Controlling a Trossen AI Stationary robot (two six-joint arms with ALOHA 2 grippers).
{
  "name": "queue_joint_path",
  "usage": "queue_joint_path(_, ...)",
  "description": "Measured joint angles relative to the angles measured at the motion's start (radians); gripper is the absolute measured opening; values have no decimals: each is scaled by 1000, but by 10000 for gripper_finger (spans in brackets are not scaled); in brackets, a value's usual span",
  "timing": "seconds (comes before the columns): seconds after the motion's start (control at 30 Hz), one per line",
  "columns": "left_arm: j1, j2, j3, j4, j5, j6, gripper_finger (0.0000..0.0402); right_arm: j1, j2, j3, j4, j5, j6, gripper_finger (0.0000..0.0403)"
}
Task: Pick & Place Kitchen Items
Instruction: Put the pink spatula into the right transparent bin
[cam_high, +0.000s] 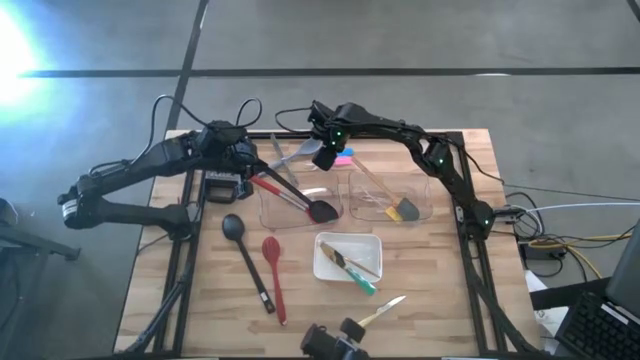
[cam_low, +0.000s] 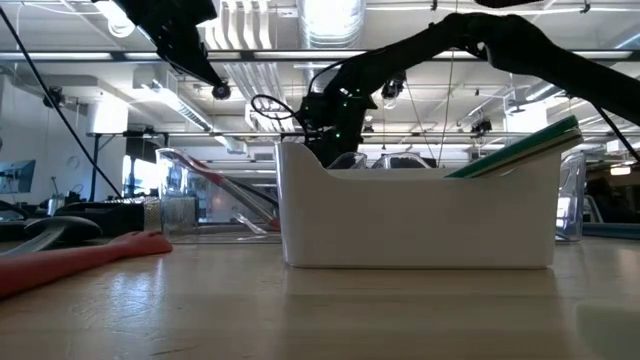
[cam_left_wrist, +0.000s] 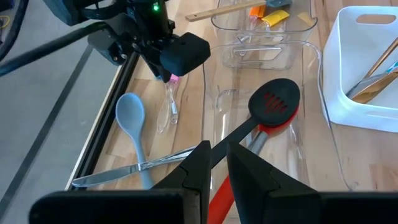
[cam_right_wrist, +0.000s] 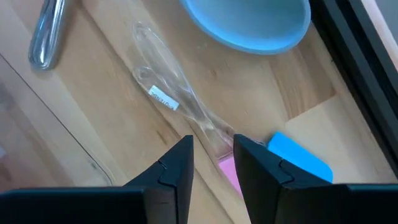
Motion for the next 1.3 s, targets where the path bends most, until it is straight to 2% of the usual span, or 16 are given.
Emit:
queue_joint_path(0.2,0,0,0,0,0,0,58,0,0,-20,-39,-6,7,103)
queue_joint_path(0.57,0,0,0,0,0,0,58,-1,-3,-77,-48,-8,-62,133)
queue_joint_path(0.7,0,0,0,0,0,0,58,1,-4,-63,-25,44,-120,148)
queue_joint_path(0.9,0,0,0,-1,0,0,58,-10,-4,-54,-3,47,-229,167)
queue_joint_path(1.17,0,0,0,-1,0,1,58,-31,1,32,-10,9,-260,166)
queue_joint_path(1.3,0,0,0,-1,0,6,58,-55,0,66,8,49,-233,166)
